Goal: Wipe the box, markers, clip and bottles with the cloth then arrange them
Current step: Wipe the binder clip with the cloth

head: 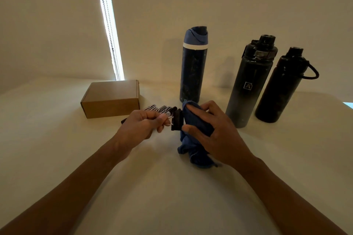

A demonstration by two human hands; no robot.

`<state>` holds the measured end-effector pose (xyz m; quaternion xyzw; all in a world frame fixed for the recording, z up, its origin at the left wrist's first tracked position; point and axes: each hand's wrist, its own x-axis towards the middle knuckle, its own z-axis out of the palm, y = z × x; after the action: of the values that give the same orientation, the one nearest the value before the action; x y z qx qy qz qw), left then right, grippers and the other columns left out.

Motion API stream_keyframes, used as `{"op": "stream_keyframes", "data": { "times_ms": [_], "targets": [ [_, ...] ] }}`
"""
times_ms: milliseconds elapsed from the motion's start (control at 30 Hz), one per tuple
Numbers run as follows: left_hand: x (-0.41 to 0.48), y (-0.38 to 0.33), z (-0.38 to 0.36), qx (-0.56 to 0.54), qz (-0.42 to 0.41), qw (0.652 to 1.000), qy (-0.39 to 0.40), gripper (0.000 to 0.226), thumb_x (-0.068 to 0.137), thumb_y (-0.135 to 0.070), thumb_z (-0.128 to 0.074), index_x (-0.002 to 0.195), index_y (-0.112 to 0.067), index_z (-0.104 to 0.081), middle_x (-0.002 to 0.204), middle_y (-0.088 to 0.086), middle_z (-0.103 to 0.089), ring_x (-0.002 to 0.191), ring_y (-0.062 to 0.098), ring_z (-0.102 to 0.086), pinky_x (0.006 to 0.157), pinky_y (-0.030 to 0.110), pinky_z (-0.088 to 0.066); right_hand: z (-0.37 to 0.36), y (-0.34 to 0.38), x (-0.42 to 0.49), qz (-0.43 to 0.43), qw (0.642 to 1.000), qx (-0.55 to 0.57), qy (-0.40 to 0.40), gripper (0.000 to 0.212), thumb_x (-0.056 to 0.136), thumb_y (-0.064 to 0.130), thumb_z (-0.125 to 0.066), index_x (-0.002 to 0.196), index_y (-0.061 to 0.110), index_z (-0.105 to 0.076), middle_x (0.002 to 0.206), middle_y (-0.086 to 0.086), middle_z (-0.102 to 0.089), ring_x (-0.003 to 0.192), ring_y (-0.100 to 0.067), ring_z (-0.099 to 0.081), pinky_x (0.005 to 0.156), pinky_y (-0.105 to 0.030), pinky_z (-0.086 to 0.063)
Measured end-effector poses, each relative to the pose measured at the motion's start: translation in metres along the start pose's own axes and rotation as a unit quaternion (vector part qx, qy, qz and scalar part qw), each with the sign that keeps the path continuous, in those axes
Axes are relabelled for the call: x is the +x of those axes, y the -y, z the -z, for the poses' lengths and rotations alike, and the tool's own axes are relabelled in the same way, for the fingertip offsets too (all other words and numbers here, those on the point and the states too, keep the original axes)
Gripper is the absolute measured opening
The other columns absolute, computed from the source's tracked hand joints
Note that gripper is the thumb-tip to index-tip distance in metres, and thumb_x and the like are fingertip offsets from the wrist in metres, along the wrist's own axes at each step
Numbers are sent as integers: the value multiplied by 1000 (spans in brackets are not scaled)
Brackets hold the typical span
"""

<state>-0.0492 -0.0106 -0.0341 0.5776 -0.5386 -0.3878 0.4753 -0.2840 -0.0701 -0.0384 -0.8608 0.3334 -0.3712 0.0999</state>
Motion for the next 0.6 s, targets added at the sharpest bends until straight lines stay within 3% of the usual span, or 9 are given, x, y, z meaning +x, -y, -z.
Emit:
{"op": "stream_keyframes", "data": {
  "times_ms": [100,267,367,467,533,600],
  "targets": [
    [0,-1,3,-3,17,1000,22,30,103,-35,-60,95,-16,-82,73,2,-62,59,9,-42,54,21,-33,1,3,-1,0,999,35,18,56,91,58,-60,141,33,-52,116,15,-47,102,-6,-55,82,-19,-50],
    [1,-1,4,-38,32,998,44,31,101,-36,-60,96,-13,-81,71,4,-58,56,9,-40,53,21,-32,5,6,-1,-19,995,85,50,67,84,61,-67,141,31,-52,118,15,-48,106,-5,-54,78,-9,-48],
    [1,-1,4,-33,21,997,62,32,102,-37,-58,97,-14,-79,72,3,-58,56,9,-41,53,20,-34,4,5,0,-41,992,106,53,63,81,63,-68,136,35,-55,117,17,-52,105,-2,-56,78,-8,-48],
    [1,4,5,116,-84,989,50,38,104,-49,-51,95,-20,-74,74,3,-62,60,14,-49,57,23,-41,3,4,0,-67,988,129,53,59,82,64,-67,133,35,-57,117,19,-55,104,-2,-58,81,-15,-52],
    [3,6,5,228,-178,957,7,30,103,-55,-49,96,-33,-69,76,-7,-63,63,8,-55,59,19,-43,3,3,1,-87,985,144,41,56,84,64,-64,132,35,-57,119,20,-56,106,-1,-59,84,-19,-54],
    [5,6,8,286,-254,924,-21,32,104,-57,-45,108,-35,-68,85,-18,-65,74,5,-62,63,17,-48,3,3,2,-104,981,159,30,52,86,63,-62,131,37,-58,120,23,-57,108,1,-59,88,-21,-55]
  ]
}}
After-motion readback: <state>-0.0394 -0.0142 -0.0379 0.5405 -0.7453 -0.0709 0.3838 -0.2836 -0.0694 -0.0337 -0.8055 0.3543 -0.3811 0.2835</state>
